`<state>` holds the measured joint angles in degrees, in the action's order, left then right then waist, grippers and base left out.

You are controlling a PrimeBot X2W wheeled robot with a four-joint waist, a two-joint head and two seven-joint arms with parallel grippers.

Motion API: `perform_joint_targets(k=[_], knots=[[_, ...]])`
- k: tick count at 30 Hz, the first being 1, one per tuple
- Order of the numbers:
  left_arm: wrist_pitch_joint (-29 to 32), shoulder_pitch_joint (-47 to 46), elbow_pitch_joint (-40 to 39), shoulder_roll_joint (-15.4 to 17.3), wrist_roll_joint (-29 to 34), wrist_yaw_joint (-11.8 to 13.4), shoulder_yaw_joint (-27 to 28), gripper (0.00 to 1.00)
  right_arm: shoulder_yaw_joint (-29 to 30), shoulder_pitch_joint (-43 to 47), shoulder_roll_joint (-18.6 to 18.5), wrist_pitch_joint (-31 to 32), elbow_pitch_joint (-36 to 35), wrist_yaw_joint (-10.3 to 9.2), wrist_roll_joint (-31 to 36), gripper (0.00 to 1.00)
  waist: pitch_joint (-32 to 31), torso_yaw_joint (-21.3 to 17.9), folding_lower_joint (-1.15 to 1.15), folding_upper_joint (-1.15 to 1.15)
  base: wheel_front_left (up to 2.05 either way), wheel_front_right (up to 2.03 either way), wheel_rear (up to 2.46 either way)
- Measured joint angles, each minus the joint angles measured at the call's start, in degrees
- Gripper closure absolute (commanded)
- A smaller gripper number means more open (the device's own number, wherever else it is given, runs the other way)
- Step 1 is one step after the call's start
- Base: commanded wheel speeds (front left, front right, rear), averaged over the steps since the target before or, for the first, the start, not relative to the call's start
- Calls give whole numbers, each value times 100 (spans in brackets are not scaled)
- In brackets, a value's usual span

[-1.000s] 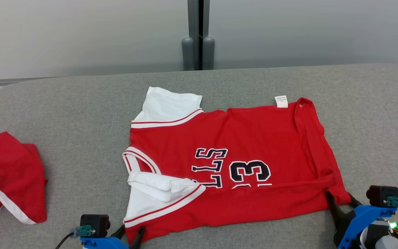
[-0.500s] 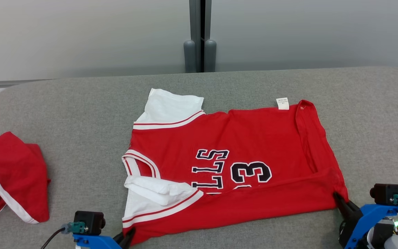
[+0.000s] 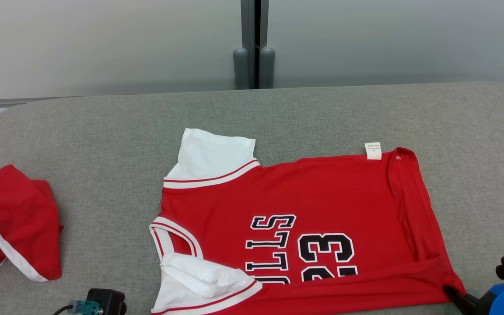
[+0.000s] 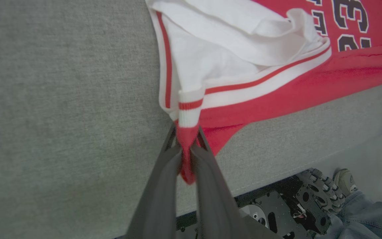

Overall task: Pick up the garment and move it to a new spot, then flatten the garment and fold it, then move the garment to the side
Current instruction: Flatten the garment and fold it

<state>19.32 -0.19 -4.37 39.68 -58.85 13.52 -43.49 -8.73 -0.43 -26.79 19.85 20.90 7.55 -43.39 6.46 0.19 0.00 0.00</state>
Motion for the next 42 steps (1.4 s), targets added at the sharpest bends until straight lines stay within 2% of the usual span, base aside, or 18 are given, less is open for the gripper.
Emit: perform_joint_targets(k=[1, 2, 3, 4, 5, 15, 23, 26, 32, 42], knots=[[35, 15, -23, 13, -25, 14, -3, 100, 79, 80, 35, 135, -70, 0, 33, 100, 7, -2, 0, 0, 0, 0, 0], [54, 21, -36, 27, -35, 33, -2, 82, 163, 142, 86, 227, -152, 0, 89, 49, 16, -3, 0, 0, 0, 0, 0], [78, 21, -40, 40, -34, 55, -3, 41, 244, 190, 138, 304, -221, 0, 151, 0, 24, -4, 0, 0, 0, 0, 0], [82, 21, -41, 47, -32, 62, -5, 1, 314, 226, 194, 408, -287, -1, 194, 0, 29, -3, 0, 0, 0, 0, 0], [103, 21, -40, 52, -35, 64, -9, 0, 380, 256, 245, 482, -354, -3, 240, 0, 31, -2, 0, 0, 0, 0, 0], [-80, -56, -100, 71, 110, 58, 37, 0, 1043, 376, 583, 621, -1010, -7, 920, 0, 33, -4, 0, 0, 0, 0, 0], [-513, -655, -176, 145, 595, -62, 255, 0, 1346, -23, 918, -200, -1257, -7, 1458, 0, 85, -11, 0, 0, 0, 0, 0], [-530, -1117, -79, 235, 856, -227, 290, 0, 1311, -442, 1066, -543, -1180, -7, 1669, 0, 198, -41, 0, 0, 0, 0, 0], [-244, -2208, 390, 215, 948, -709, 388, 0, 1103, -1422, 1181, -896, -474, -7, 1829, 0, 522, -107, 0, 0, 0, 0, 0], [609, -4173, 1785, -388, 829, -1599, 286, 0, 400, -3230, 1226, -1188, 1088, -7, 1954, 0, 1238, -221, 2, 1, 0, 0, 0]])
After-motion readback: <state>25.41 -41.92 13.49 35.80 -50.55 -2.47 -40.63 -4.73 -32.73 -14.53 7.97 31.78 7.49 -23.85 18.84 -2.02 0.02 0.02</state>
